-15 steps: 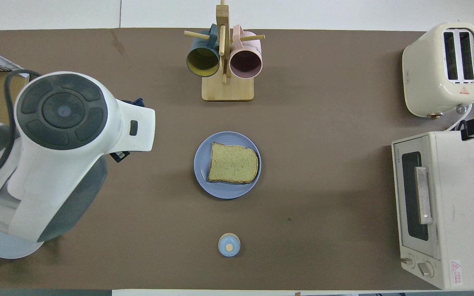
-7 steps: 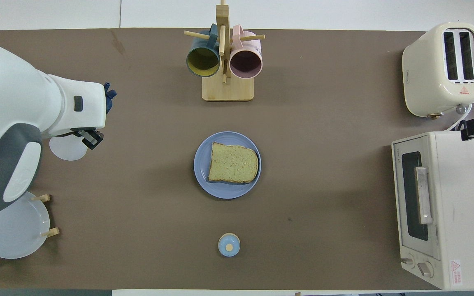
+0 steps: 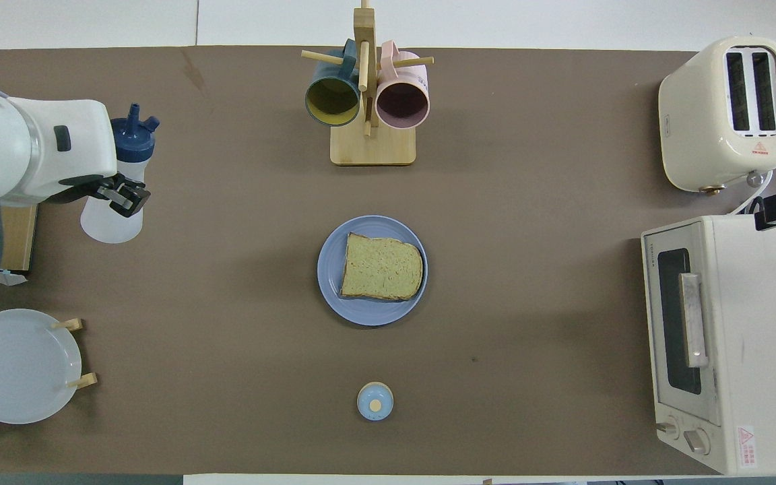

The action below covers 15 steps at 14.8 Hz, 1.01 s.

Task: Put bread on plate and add seasoning
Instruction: 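Move the bottle upright toward the mug tree with the left gripper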

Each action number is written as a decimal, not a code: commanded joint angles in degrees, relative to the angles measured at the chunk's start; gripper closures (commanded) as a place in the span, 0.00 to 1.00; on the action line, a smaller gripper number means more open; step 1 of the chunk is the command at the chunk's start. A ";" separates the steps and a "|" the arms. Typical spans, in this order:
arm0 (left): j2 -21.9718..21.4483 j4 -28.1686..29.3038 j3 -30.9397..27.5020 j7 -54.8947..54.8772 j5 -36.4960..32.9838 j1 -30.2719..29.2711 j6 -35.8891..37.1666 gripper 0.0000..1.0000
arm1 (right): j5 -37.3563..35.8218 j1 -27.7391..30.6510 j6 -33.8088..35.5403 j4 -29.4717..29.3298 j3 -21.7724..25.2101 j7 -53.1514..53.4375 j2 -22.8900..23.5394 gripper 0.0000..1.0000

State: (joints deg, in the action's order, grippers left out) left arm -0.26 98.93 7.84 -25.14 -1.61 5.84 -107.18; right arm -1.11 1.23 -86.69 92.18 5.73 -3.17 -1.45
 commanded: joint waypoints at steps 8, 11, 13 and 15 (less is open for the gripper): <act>-3.60 11.54 0.33 14.84 5.20 -1.44 -21.03 1.00 | 0.94 0.53 -0.15 0.72 -0.28 0.54 -0.75 0.00; -4.13 14.97 0.33 17.22 8.62 -1.53 -27.54 1.00 | 0.94 0.53 -0.15 0.72 -0.28 0.54 -0.75 0.00; -4.04 17.17 0.15 20.12 9.08 -1.44 -32.98 1.00 | 0.94 0.53 -0.15 0.72 -0.28 0.54 -0.84 0.00; -3.96 20.50 0.15 22.50 9.08 -1.44 -39.39 1.00 | 0.94 0.53 -0.15 0.72 -0.28 0.54 -0.75 0.00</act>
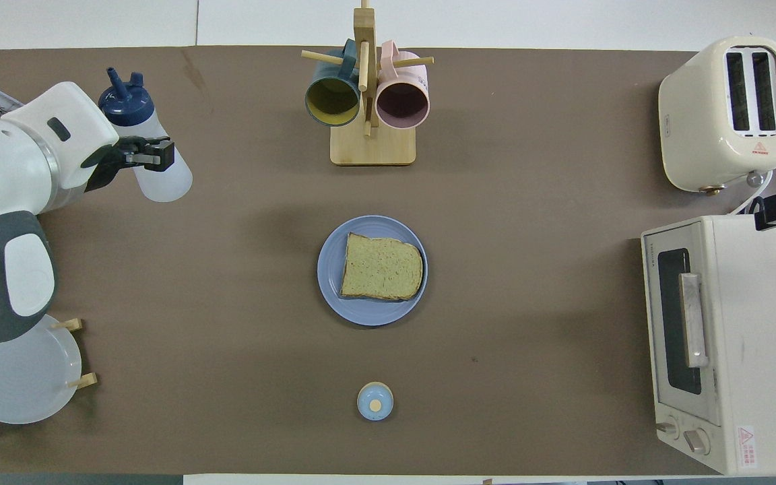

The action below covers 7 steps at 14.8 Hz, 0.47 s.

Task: Put bread on plate and add seasoning
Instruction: 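Move the bottle upright toward the mug tree with the left gripper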

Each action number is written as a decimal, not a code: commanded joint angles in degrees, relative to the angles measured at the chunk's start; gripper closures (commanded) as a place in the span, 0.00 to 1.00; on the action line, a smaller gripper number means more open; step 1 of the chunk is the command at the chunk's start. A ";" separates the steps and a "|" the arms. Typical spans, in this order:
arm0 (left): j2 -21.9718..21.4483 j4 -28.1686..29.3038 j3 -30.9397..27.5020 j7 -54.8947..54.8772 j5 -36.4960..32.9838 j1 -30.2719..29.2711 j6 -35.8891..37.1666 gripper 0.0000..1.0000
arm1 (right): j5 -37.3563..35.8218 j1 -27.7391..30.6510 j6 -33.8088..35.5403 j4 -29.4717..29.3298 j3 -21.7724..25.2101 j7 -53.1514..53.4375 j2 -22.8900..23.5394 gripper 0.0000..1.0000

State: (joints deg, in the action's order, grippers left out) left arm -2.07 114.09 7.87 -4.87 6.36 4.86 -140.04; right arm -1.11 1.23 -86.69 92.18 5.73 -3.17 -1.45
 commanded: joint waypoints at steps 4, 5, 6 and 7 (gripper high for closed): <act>-0.49 11.58 0.13 3.03 2.07 -0.47 -20.33 1.00 | 0.94 0.53 -0.15 0.72 -0.28 0.54 -0.75 0.00; 0.56 12.29 0.13 3.03 2.08 -0.47 -23.15 1.00 | 0.94 0.53 -0.15 0.72 -0.28 0.54 -0.75 0.00; 1.53 12.64 0.13 2.94 2.08 -0.47 -25.17 1.00 | 0.94 0.53 -0.15 0.72 -0.28 0.54 -0.84 0.00; 2.41 13.25 0.13 2.94 2.08 -0.38 -27.37 1.00 | 0.94 0.53 -0.15 0.72 -0.28 0.54 -0.75 0.00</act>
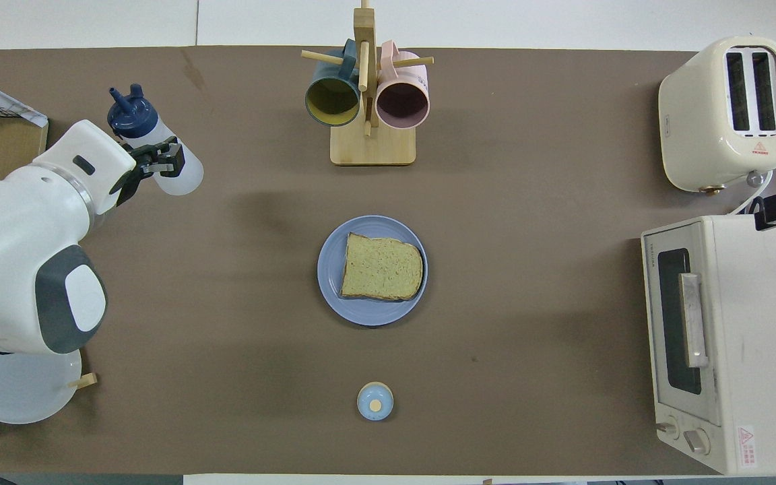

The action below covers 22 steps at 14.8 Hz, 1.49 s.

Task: Put bread on plate and add seasoning
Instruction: 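Move the bottle upright toward the mug tree with the left gripper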

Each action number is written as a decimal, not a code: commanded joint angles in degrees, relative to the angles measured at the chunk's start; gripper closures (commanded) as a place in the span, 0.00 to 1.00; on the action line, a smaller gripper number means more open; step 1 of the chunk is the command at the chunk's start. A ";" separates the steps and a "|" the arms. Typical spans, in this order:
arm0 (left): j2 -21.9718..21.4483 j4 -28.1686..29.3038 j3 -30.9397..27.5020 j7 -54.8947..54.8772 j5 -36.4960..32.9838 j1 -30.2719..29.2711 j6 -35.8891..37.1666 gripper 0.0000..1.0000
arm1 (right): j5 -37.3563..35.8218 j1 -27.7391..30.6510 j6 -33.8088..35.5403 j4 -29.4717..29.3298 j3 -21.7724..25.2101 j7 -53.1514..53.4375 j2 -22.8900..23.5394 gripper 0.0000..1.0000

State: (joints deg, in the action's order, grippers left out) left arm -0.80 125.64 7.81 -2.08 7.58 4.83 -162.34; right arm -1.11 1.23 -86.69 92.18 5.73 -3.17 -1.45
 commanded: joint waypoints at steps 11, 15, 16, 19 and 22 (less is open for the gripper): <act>11.34 5.32 0.19 -0.29 0.86 0.53 -26.18 0.67 | 0.94 0.53 -0.15 0.80 -0.28 0.54 -0.84 0.00; 16.43 7.07 0.19 -0.73 0.77 1.94 -38.38 0.65 | 0.94 0.53 -0.15 0.72 -0.28 0.54 -0.75 0.00; 16.97 6.82 0.10 -0.90 0.60 2.46 -38.49 0.65 | 0.94 0.53 -0.15 0.72 -0.28 0.54 -0.84 0.00; 17.24 5.94 0.10 -1.43 -0.19 2.64 -38.49 0.65 | 0.94 0.53 -0.15 0.72 -0.28 0.54 -0.75 0.00; 17.94 5.58 0.10 -1.69 -0.90 2.99 -38.49 0.65 | 0.94 0.53 -0.15 0.72 -0.28 0.54 -0.75 0.00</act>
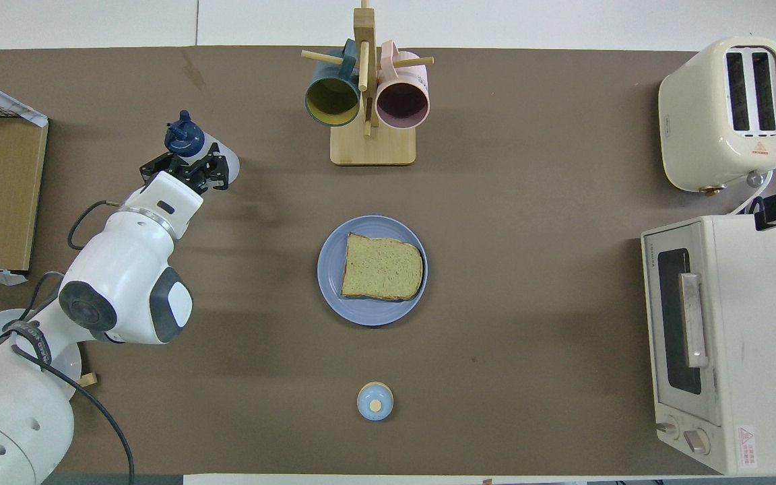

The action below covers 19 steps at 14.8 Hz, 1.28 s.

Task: Put bread on plate and add seasoning
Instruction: 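Move the bottle upright toward the mug tree with the left gripper, then lower the white bottle onto the table with the left gripper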

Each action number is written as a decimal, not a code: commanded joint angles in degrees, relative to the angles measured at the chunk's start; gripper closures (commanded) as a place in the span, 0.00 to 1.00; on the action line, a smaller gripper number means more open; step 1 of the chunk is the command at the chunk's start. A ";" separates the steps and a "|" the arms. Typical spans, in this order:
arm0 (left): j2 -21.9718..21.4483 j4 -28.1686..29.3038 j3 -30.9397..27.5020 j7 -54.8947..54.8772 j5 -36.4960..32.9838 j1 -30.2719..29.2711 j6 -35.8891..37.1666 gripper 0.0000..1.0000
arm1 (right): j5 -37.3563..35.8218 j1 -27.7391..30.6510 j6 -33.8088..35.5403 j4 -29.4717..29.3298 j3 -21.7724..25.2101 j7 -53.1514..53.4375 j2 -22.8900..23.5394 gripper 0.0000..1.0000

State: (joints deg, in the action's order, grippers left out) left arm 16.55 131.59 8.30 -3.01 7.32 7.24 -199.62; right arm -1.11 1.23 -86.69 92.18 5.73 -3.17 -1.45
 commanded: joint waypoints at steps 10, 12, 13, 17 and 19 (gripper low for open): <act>4.28 -2.83 -0.83 -2.00 -6.53 -0.03 -1.21 0.56 | 0.94 0.53 -0.15 0.72 -0.28 0.54 -0.75 0.00; 4.46 -2.92 -0.83 -2.00 -6.80 -0.65 -1.21 0.55 | 0.94 0.53 -0.15 0.72 -0.28 0.54 -0.83 0.00; 4.63 -3.00 -0.83 -2.00 -7.23 -0.82 -1.21 0.54 | 0.94 0.53 -0.15 0.72 -0.28 0.54 -0.75 0.00; 4.72 -2.92 -0.83 -2.00 -9.52 -2.49 -1.21 0.42 | 0.94 0.53 -0.15 0.72 -0.28 0.54 -0.75 0.00; 4.81 -2.92 -0.83 -2.00 -9.61 -2.49 -1.21 0.33 | 0.94 0.53 -0.15 0.72 -0.28 0.54 -0.83 0.00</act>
State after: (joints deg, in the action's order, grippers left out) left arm 20.38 129.42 7.50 -4.47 -1.09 5.16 -199.63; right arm -1.11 1.23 -86.69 92.18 5.73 -3.17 -1.45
